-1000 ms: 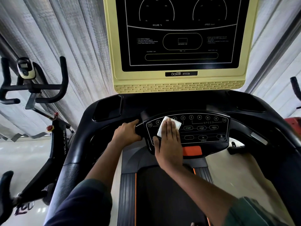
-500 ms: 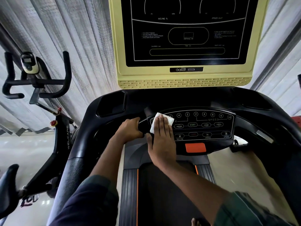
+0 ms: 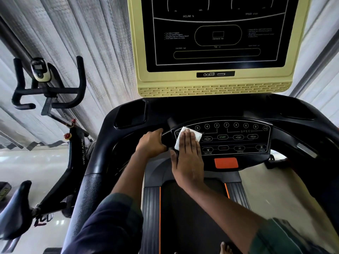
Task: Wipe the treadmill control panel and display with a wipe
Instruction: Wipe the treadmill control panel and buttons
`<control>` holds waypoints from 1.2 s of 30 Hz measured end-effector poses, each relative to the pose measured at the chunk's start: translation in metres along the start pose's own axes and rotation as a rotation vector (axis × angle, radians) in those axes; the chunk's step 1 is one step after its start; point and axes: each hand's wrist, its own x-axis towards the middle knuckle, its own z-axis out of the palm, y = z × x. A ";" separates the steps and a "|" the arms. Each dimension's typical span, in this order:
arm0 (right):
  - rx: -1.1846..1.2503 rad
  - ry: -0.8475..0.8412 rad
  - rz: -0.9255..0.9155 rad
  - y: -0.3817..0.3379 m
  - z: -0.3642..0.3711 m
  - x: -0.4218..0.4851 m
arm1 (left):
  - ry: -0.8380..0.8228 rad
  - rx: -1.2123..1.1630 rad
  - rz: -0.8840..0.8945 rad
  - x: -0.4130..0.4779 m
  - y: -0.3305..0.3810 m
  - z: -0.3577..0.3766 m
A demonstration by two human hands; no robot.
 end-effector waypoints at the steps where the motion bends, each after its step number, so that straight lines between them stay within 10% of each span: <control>1: 0.007 -0.011 -0.008 0.000 0.003 -0.010 | 0.006 -0.002 -0.004 0.000 0.000 0.000; 36: -0.075 0.085 0.300 0.040 -0.016 0.014 | 0.092 0.035 -0.042 -0.006 0.008 0.001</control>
